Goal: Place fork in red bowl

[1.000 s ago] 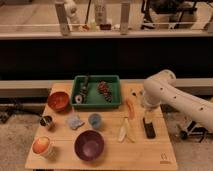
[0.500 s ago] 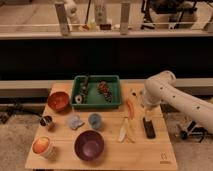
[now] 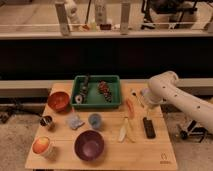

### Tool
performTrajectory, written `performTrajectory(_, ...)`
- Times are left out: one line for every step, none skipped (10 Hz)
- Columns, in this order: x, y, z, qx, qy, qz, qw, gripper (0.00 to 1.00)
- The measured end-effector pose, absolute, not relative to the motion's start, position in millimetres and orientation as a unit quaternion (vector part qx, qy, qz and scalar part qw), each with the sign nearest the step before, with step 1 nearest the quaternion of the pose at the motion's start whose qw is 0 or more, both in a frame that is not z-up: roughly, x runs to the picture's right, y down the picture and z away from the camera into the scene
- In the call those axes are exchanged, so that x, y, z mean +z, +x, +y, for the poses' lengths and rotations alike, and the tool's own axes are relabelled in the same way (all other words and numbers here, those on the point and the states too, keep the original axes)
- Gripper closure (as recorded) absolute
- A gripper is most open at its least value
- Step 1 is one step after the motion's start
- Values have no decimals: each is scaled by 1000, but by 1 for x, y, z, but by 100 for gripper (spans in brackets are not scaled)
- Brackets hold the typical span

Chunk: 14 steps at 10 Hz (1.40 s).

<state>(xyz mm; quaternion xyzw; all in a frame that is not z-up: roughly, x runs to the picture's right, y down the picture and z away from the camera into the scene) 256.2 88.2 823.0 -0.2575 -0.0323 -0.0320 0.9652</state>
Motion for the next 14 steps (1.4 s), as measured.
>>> performTrajectory(825, 255, 80, -26, -258, -35, 965, 20)
performTrajectory(832, 254, 71, -18, -260, -40, 965, 20)
performTrajectory(840, 249, 68, -14, -265, -46, 963, 20)
performTrajectory(847, 247, 67, -9, -270, -50, 961, 20)
performTrajectory(853, 246, 68, -3, -274, -51, 960, 20)
performTrajectory(861, 242, 68, 4, -277, -50, 959, 20)
performTrajectory(868, 239, 68, 9, -278, -50, 959, 20)
performTrajectory(875, 239, 68, 14, -277, -48, 960, 20)
performTrajectory(879, 240, 68, 17, -275, -47, 960, 20)
performTrajectory(888, 242, 66, 22, -272, -47, 961, 20)
performTrajectory(896, 241, 64, 24, -272, -46, 961, 20)
performTrajectory(908, 236, 65, 22, -276, -46, 960, 20)
performTrajectory(914, 236, 67, 20, -278, -44, 959, 20)
performTrajectory(919, 236, 69, 17, -280, -40, 959, 20)
